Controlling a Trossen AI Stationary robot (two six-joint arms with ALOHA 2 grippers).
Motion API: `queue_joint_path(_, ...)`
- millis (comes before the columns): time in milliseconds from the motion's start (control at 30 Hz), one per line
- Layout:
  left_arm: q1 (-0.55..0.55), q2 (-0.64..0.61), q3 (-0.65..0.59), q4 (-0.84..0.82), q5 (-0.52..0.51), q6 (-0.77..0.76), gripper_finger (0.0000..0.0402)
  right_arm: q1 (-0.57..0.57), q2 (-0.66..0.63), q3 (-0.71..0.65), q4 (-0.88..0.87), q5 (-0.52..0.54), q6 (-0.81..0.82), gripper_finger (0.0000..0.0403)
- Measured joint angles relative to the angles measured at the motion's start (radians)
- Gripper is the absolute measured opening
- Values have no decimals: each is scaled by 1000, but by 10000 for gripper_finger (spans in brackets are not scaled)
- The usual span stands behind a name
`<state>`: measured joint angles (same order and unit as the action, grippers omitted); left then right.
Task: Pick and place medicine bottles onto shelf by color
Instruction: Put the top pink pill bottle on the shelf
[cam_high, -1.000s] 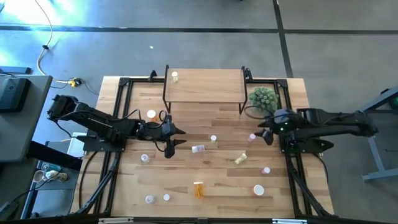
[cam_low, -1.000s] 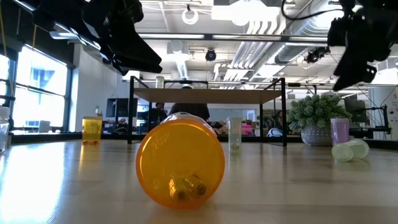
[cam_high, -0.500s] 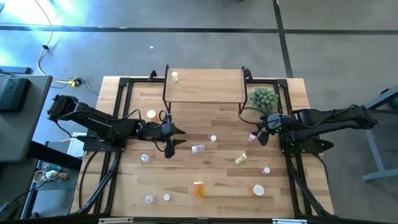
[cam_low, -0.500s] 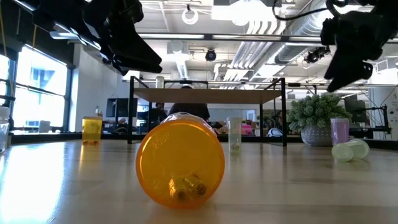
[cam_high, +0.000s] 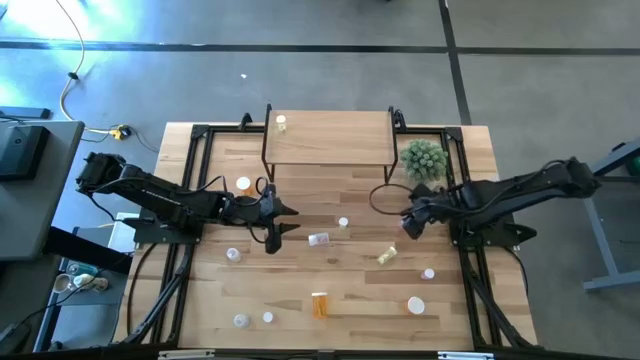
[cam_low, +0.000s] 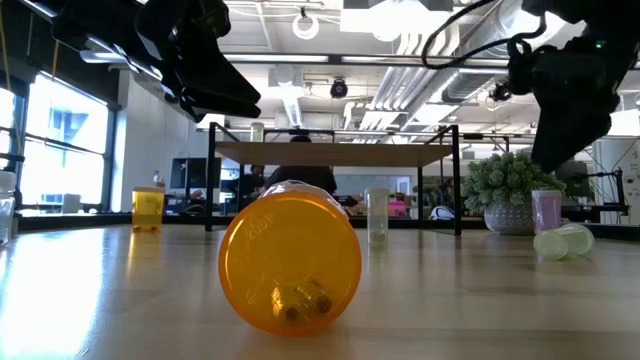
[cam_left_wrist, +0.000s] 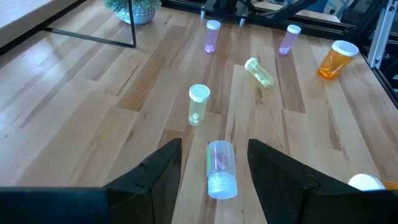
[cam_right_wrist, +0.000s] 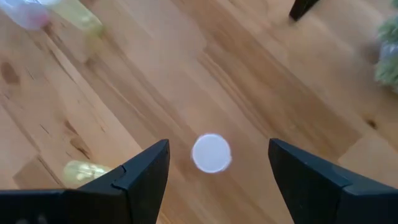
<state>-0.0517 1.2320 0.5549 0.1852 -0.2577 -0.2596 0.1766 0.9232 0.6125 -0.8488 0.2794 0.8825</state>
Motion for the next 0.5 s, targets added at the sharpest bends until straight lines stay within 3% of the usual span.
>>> queue_joint_path(500, 0, 0, 0, 0, 0, -26, 175, 67, 194, 0, 28, 52, 35, 264)
